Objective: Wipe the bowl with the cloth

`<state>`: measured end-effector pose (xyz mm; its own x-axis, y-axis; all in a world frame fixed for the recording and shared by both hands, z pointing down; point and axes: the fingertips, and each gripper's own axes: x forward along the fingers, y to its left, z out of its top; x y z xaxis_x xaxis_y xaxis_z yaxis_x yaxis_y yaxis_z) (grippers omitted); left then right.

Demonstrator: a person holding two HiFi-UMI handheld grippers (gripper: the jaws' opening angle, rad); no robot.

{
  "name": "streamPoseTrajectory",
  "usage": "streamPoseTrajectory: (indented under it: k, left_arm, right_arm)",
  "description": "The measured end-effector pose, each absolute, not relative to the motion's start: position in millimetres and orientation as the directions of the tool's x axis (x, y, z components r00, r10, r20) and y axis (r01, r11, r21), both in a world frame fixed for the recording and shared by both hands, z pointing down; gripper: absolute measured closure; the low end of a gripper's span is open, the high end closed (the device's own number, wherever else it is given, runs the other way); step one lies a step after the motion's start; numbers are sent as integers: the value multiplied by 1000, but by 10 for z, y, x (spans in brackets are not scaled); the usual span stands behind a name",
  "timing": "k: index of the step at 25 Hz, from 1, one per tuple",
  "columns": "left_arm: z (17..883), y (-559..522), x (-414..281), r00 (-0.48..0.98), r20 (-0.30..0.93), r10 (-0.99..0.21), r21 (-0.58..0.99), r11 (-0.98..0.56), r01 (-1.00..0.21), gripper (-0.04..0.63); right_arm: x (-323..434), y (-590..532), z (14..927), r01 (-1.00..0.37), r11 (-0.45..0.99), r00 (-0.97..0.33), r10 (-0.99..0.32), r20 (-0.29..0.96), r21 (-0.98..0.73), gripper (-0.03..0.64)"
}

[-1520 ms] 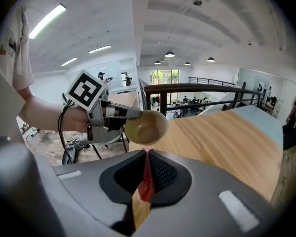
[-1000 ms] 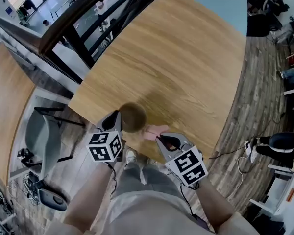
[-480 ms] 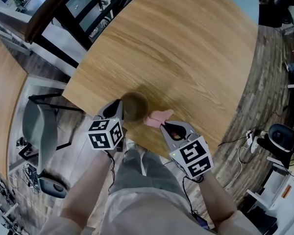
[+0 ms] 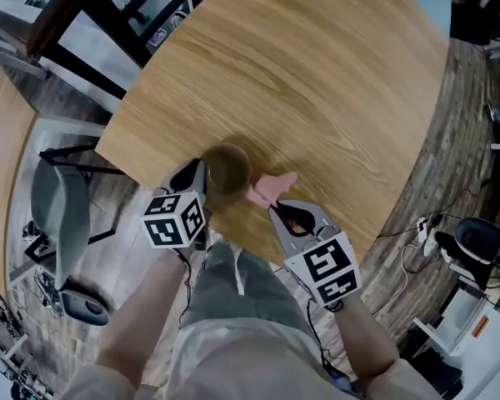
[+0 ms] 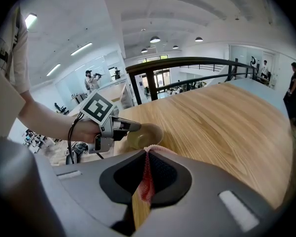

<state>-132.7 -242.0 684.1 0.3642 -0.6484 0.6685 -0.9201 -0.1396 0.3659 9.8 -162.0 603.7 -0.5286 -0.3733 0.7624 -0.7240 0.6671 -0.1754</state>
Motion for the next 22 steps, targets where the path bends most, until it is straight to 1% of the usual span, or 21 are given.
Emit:
streamPoseTrajectory:
  k: [11,13,14,19,22]
  left_arm:
    - [6870,-2375,-1276,355,678,-643,357,-134,-924,569]
    - [6858,-2361,-1293,350,674,-651,359,-126,-925,523]
    - [6848,-2355,-1298,351,671,-653,362,-125,-924,510]
    - [6757,-2342,-1297,351,658,-666,369,-121,-921,468]
    - [6655,-2322,-1299,347,642,-684,368,-122,-922,465]
  right_arm:
    - [218,-1570,6054,-742,648,-519,-393,759,-172,603]
    - [220,-1571,6021,-748,642,-520,-406,752,-171,603]
    - [221,-1572,6005,-750,640,-520,-411,749,-170,603]
    - [257,-1560,5922,-755,636,-517,-431,739,-158,603]
    - [278,-1570,5853,-763,631,-512,-454,729,-143,603]
